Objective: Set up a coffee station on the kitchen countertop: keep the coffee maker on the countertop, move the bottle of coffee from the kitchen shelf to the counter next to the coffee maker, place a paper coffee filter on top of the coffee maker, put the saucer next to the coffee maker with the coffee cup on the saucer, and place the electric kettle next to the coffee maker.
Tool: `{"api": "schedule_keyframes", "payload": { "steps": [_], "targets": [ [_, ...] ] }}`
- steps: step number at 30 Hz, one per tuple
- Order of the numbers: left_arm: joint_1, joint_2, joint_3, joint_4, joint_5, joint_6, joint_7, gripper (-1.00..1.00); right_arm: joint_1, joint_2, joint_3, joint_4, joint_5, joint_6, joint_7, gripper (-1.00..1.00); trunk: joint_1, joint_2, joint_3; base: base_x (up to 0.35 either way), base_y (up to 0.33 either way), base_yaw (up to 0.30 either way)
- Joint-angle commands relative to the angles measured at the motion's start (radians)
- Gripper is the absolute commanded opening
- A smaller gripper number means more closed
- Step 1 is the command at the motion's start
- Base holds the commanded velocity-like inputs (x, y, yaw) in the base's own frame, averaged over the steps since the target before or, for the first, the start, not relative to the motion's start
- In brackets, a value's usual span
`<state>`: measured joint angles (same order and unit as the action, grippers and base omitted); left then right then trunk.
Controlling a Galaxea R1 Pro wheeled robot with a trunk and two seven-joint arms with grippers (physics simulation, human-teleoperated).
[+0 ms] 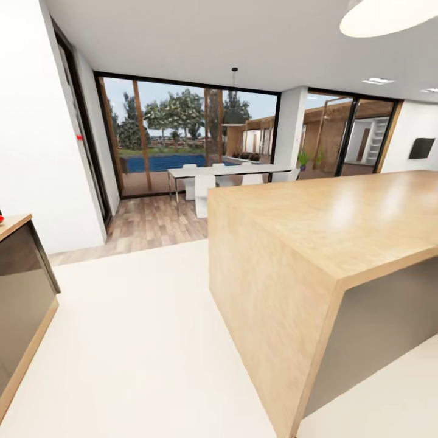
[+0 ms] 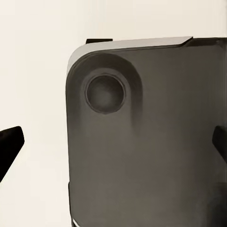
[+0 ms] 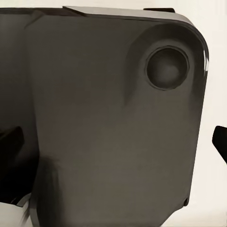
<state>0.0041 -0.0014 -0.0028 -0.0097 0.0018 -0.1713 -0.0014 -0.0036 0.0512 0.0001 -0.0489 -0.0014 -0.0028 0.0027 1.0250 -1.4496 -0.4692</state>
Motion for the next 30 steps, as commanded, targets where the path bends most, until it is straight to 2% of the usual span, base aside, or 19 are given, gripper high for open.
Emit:
{"api": "schedule_keyframes", "payload": {
  "steps": [1,14,18,21,30],
  "targets": [
    [0.000,0.001,0.000,-0.001,0.001,-0.003,0.000,1.00,-0.001,0.000,0.000,0.000,0.000,0.000,0.000,1.00,0.000,0.000,-0.001,0.000,0.000,-0.264],
    [0.000,-0.001,0.002,-0.001,0.006,-0.004,0.000,1.00,0.000,-0.007,-0.005,-0.017,-0.002,0.000,-0.001,1.00,0.000,0.000,-0.001,0.000,0.000,-0.266],
    [0.000,-0.002,0.007,0.000,0.009,-0.002,-0.003,1.00,-0.001,-0.024,-0.006,-0.050,-0.002,0.000,0.000,1.00,0.000,0.000,-0.001,0.000,0.000,-0.266],
    [0.000,-0.002,0.006,0.000,0.009,-0.002,-0.007,1.00,-0.001,-0.026,-0.006,-0.062,-0.003,0.000,0.000,1.00,0.000,0.000,-0.001,0.000,0.000,-0.265],
    [0.002,-0.001,0.011,0.003,0.011,0.007,-0.003,1.00,-0.001,-0.025,-0.006,-0.069,-0.003,-0.006,0.002,1.00,-0.035,0.063,0.024,0.000,0.000,-0.255]
  ]
}}
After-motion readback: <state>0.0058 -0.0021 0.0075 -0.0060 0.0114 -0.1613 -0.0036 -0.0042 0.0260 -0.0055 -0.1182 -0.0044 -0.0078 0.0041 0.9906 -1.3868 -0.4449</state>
